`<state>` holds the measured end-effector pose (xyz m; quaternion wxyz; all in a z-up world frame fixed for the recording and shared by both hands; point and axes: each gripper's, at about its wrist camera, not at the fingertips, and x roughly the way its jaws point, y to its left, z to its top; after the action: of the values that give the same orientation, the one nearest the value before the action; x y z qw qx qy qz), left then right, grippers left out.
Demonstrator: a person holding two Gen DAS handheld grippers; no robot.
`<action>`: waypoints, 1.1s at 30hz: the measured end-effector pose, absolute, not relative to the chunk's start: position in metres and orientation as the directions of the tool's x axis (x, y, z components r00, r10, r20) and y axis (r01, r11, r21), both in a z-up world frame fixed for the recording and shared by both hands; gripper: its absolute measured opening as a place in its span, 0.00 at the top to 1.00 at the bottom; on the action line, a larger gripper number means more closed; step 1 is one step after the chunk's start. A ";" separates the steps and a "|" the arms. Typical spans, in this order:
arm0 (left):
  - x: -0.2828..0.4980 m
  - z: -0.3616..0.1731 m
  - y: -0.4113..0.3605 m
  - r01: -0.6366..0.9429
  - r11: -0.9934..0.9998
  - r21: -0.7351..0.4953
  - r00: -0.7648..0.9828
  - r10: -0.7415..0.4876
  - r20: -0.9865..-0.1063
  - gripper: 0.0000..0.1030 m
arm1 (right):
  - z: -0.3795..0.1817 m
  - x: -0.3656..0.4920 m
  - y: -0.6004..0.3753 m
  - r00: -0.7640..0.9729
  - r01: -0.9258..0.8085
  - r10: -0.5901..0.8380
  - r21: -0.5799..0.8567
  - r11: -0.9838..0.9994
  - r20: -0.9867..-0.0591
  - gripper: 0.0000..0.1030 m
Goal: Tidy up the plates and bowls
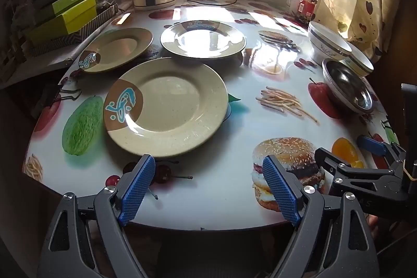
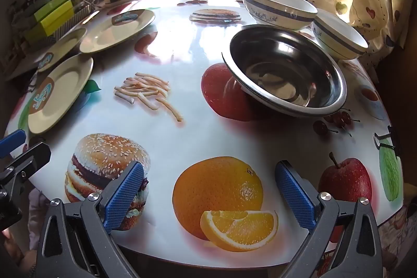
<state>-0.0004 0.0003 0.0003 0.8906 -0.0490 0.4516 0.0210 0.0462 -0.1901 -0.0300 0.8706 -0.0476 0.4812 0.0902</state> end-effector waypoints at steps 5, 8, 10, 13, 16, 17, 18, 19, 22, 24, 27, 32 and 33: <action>-0.007 0.005 0.002 -0.084 0.994 -0.065 0.606 -0.001 -0.796 0.17 | -0.030 0.046 -0.190 0.518 -0.203 0.110 0.003 0.979 -0.848 0.01; -0.012 0.009 0.002 -0.084 0.995 -0.058 0.614 0.006 -0.789 0.17 | -0.028 0.046 -0.191 0.509 -0.211 0.139 0.033 0.977 -0.850 0.01; -0.014 0.013 0.002 -0.089 0.995 -0.040 0.617 0.024 -0.787 0.17 | -0.026 0.044 -0.191 0.516 -0.212 0.158 0.053 0.976 -0.842 0.01; -0.002 0.018 -0.003 -0.103 0.995 -0.006 0.612 0.059 -0.789 0.17 | -0.010 0.037 -0.189 0.569 -0.236 0.173 0.042 0.971 -0.804 0.01; 0.001 0.021 -0.004 -0.110 0.994 0.009 0.612 0.075 -0.788 0.17 | 0.002 0.034 -0.186 0.606 -0.237 0.165 0.022 0.971 -0.778 0.01; 0.002 0.022 -0.005 -0.116 0.993 0.022 0.610 0.088 -0.787 0.17 | 0.006 0.035 -0.188 0.611 -0.232 0.165 0.024 0.973 -0.774 0.01; 0.002 0.023 -0.005 -0.114 0.993 0.032 0.615 0.095 -0.783 0.17 | 0.009 0.036 -0.190 0.617 -0.230 0.170 0.030 0.973 -0.768 0.01; 0.001 0.023 -0.005 -0.105 0.994 0.034 0.620 0.092 -0.779 0.17 | 0.013 0.035 -0.192 0.628 -0.230 0.183 0.044 0.972 -0.756 0.01; 0.003 0.025 -0.002 -0.092 0.996 0.011 0.621 0.066 -0.781 0.17 | 0.022 0.036 -0.194 0.648 -0.227 0.201 0.067 0.972 -0.735 0.01; 0.005 0.025 0.001 -0.096 0.995 0.013 0.623 0.070 -0.779 0.18 | 0.028 0.038 -0.193 0.656 -0.231 0.220 0.086 0.969 -0.721 0.01; 0.007 0.027 0.005 -0.099 0.995 -0.017 0.626 0.049 -0.778 0.18 | 0.032 0.038 -0.188 0.675 -0.237 0.217 0.071 0.969 -0.705 0.01; 0.010 0.023 0.004 -0.110 0.994 0.007 0.610 0.073 -0.789 0.18 | 0.032 0.042 -0.186 0.654 -0.252 0.247 0.102 0.962 -0.715 0.01; 0.011 0.022 0.003 -0.100 0.995 -0.002 0.608 0.060 -0.791 0.18 | 0.032 0.043 -0.187 0.653 -0.251 0.256 0.114 0.961 -0.713 0.01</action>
<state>0.0107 0.0032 0.0219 0.8964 -0.0229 0.4403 0.0447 0.0427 -0.1865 0.0321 0.9091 0.0027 0.3926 0.1394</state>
